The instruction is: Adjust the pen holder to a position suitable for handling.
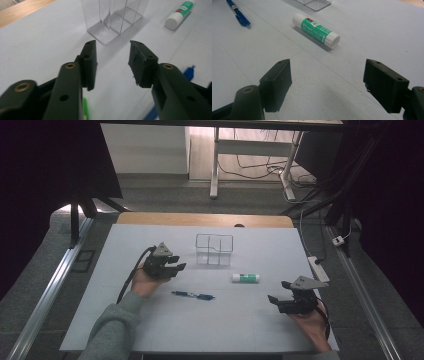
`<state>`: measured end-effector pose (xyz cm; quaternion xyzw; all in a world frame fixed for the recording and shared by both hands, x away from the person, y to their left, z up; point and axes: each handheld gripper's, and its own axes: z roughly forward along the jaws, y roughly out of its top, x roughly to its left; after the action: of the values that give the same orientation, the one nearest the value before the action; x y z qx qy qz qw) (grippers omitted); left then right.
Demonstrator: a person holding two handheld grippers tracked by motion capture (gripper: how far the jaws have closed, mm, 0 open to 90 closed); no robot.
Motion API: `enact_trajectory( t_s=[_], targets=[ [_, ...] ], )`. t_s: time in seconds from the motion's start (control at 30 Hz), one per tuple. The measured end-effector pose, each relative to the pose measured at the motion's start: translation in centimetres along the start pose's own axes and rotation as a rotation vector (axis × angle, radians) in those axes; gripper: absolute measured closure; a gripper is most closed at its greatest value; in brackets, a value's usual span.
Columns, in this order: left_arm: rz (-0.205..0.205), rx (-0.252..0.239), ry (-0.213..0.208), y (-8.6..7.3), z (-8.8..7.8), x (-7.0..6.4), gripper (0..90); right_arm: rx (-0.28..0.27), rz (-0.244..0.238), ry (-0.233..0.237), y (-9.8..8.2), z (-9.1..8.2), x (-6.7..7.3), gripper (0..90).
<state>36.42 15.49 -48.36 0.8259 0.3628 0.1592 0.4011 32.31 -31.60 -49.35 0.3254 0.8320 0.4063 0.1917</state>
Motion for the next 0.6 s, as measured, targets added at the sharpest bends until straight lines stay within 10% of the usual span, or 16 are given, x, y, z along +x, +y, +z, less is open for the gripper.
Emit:
enact_trajectory(
  t_s=[0.6],
  targets=[
    [-0.047, 0.000, 0.036, -5.5, -5.2, -2.1, 30.6, -0.006, -0.003, 0.023, 0.0, -0.1, -0.1, 22.5]
  ],
)
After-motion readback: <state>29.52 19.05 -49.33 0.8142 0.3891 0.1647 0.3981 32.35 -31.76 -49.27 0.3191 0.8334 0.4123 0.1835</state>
